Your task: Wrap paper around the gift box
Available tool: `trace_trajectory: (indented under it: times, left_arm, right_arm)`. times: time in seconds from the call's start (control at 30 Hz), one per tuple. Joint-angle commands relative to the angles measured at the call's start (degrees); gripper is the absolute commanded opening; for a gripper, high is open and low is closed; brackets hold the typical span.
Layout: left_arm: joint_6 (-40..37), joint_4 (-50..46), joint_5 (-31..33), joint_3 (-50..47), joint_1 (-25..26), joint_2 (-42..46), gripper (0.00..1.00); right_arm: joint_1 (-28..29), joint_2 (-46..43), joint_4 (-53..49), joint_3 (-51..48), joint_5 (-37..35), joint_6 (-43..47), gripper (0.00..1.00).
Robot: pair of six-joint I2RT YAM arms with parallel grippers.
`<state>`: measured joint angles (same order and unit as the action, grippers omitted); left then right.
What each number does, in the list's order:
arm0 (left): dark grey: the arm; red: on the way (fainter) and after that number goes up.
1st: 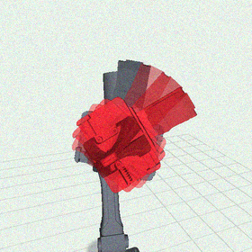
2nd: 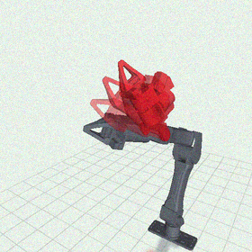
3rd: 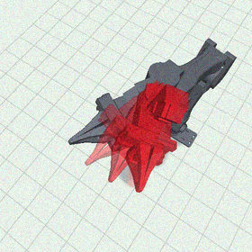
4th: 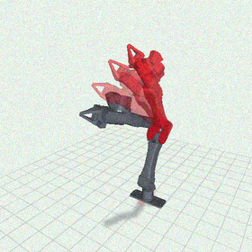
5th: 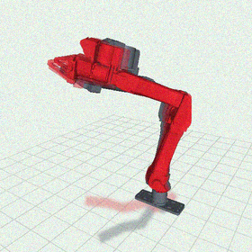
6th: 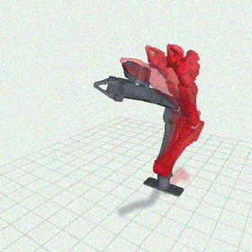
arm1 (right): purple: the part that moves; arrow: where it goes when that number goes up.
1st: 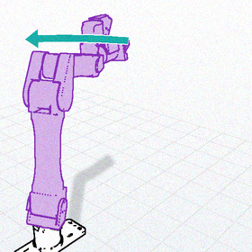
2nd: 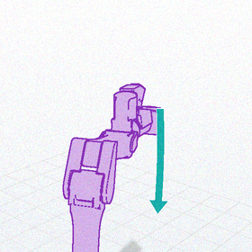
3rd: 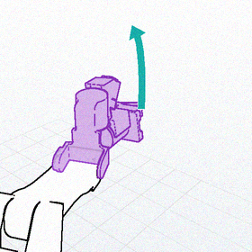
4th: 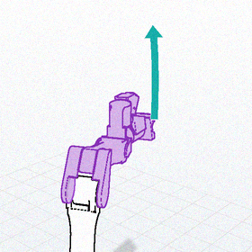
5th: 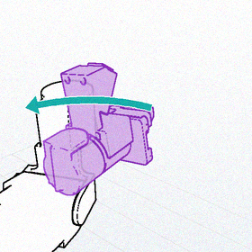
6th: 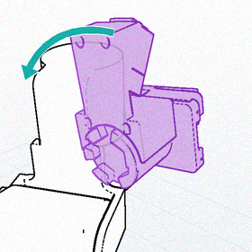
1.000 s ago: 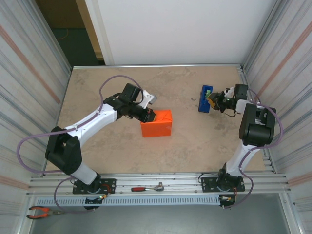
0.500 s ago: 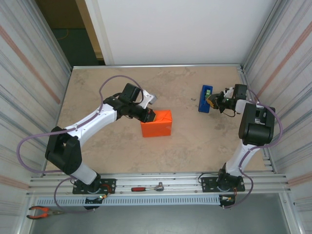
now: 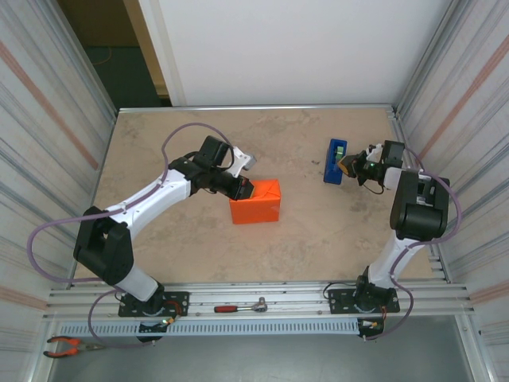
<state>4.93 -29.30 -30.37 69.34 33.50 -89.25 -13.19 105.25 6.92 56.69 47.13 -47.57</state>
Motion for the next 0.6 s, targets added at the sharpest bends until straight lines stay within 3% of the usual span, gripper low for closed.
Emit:
trace_trajectory:
  times: [0.0, 0.57]
  left_arm:
    - [-1.4, -3.7, 1.5, -2.5, 1.6, -3.2, 0.0]
    - [-1.3, -3.7, 1.5, -2.5, 1.8, -3.6, 0.0]
  right_arm:
    - [0.6, -4.8, 0.7, -1.7, 2.7, -2.7, 0.0]
    - [0.8, -12.9, 3.0, -7.1, 2.9, -6.7, 0.0]
